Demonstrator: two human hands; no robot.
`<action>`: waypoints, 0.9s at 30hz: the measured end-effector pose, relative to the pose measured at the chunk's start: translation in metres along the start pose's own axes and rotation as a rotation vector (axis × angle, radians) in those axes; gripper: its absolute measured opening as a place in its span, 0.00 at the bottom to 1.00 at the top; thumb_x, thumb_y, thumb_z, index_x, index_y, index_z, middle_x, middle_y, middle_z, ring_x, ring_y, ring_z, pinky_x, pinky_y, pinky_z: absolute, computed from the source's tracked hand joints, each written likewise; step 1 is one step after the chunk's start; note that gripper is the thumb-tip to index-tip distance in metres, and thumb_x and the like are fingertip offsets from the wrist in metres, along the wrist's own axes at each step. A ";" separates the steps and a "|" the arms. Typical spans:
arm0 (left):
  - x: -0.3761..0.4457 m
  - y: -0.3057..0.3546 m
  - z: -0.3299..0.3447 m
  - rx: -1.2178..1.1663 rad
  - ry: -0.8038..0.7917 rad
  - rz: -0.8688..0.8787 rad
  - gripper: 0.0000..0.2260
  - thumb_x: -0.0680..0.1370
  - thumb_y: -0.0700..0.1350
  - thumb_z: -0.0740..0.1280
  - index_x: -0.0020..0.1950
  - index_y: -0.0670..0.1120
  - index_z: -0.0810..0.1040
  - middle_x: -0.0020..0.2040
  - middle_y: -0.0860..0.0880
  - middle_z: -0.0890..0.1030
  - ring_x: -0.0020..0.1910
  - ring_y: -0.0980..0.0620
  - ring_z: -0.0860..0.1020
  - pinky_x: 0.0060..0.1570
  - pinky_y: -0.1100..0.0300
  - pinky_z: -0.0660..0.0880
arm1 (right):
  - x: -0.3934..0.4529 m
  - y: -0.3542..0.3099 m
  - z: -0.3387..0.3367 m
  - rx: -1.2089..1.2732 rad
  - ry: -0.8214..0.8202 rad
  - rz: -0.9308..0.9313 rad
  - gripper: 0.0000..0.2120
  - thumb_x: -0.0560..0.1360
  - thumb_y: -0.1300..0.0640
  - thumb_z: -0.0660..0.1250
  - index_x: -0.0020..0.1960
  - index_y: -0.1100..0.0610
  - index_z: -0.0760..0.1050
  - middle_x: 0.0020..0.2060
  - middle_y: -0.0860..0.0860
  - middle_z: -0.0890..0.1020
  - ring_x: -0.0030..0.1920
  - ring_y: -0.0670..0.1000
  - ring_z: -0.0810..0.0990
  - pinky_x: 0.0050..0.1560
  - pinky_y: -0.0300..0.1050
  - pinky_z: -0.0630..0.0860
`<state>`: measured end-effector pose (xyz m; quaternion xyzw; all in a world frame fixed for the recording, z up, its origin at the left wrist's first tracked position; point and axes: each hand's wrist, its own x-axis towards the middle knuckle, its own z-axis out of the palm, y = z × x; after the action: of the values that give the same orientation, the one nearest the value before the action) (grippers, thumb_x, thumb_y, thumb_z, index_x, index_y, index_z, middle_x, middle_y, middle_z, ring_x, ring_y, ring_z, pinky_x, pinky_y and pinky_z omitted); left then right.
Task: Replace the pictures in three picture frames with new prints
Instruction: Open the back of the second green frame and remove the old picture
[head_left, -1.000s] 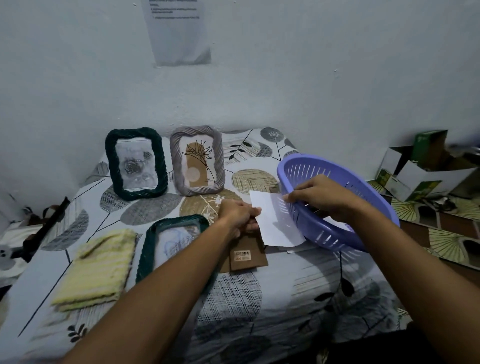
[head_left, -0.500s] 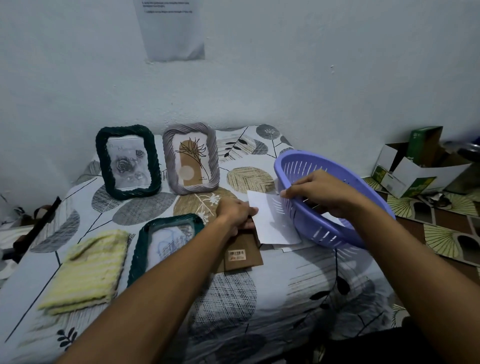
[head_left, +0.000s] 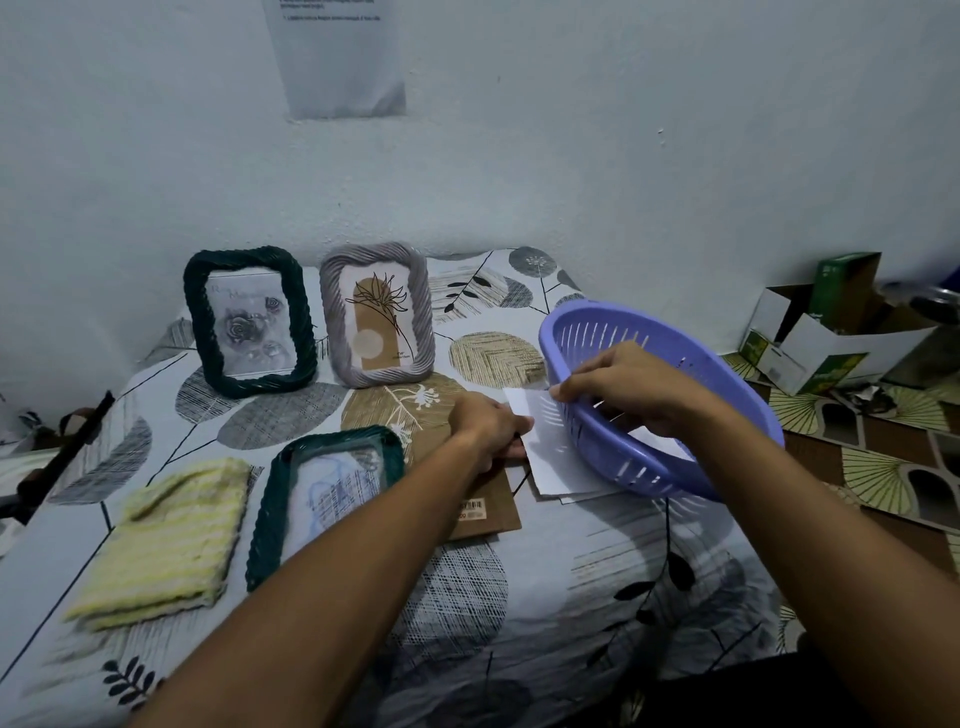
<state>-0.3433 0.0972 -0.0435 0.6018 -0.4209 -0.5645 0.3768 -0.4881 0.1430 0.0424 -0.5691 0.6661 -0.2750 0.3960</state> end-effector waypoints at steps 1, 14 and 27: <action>0.000 0.000 0.000 0.010 -0.006 0.001 0.08 0.71 0.32 0.73 0.41 0.37 0.74 0.43 0.38 0.82 0.33 0.41 0.83 0.35 0.47 0.82 | 0.000 0.000 0.002 -0.014 -0.004 -0.005 0.11 0.72 0.58 0.73 0.46 0.67 0.82 0.31 0.54 0.77 0.24 0.48 0.72 0.23 0.36 0.68; -0.003 0.006 -0.002 0.167 -0.150 -0.024 0.06 0.76 0.36 0.61 0.44 0.33 0.74 0.33 0.39 0.75 0.26 0.42 0.75 0.33 0.50 0.76 | 0.003 0.007 0.024 -0.130 0.002 -0.034 0.13 0.69 0.55 0.75 0.43 0.67 0.82 0.33 0.59 0.80 0.29 0.53 0.77 0.31 0.44 0.76; -0.027 0.033 -0.112 0.398 -0.108 0.227 0.05 0.79 0.41 0.65 0.49 0.40 0.78 0.45 0.40 0.80 0.33 0.49 0.78 0.30 0.61 0.77 | 0.001 -0.011 0.037 -0.324 0.344 -0.223 0.18 0.71 0.47 0.73 0.48 0.62 0.81 0.44 0.58 0.84 0.47 0.58 0.81 0.51 0.57 0.79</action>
<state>-0.2343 0.1075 0.0060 0.5819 -0.6086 -0.4557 0.2887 -0.4512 0.1426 0.0310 -0.6398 0.6921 -0.2995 0.1481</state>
